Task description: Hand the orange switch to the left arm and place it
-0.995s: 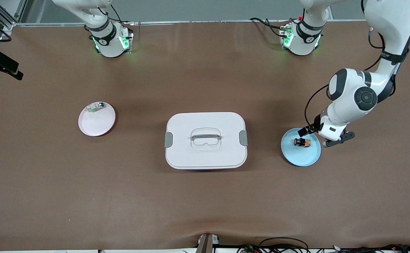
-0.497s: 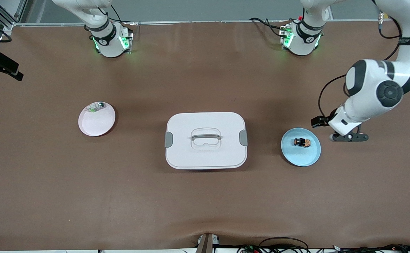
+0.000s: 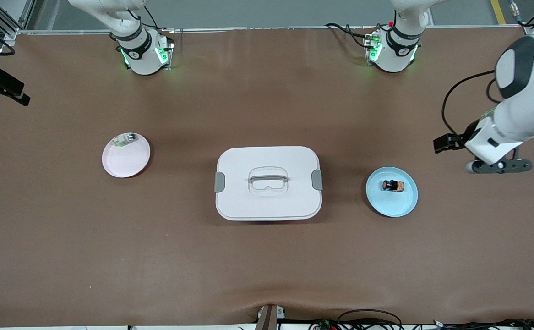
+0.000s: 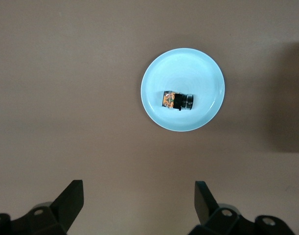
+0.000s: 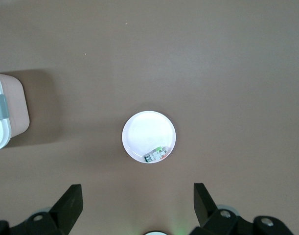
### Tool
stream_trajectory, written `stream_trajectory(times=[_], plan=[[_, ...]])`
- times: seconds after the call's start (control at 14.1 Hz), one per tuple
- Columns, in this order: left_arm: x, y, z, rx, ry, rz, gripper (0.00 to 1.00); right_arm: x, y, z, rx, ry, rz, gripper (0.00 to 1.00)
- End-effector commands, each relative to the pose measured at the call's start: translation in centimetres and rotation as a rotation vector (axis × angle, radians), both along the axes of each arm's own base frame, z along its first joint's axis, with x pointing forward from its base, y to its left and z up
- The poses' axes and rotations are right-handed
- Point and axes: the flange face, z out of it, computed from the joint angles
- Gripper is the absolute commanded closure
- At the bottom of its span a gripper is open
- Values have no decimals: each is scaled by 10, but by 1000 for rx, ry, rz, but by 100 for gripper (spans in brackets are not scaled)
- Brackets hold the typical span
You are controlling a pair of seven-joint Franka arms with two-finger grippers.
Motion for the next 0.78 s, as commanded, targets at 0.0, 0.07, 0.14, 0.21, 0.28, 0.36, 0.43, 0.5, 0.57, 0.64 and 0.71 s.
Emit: stream_trajectory(times=[0.0,0.07,0.14,0.21,0.28,0.36,0.43,0.5,0.57,0.64,0.71], plan=[[2,6,38,-12,-2,-6,0,2,2,3,-9,-15,-8,0],[3,6,51,-12,-14,-5,0,3,2,4,-10,-18,-8,0],[2,7,61,-11,-17,-4,0,3,1,4,-9,-20,-9,0],[0,6,71,-9,-23,-3,0,3,1,4,-9,-21,-9,0],[0,7,75,-10,-24,-1,0,3,1,4,-9,-21,-9,0],[-2,8,81,-8,-34,1,0,3,1,4,-9,-21,-11,0],[-3,7,85,-6,-42,1,0,3,1,4,-9,-20,-12,0],[-3,7,86,-5,-46,1,0,3,1,4,-9,-20,-9,0],[-3,7,87,-6,-48,1,0,3,1,4,-10,-20,-9,0],[-4,7,89,-5,-51,1,0,3,2,4,-9,-20,-8,0],[-2,7,96,-7,-66,4,0,3,3,4,-9,-20,-6,0]])
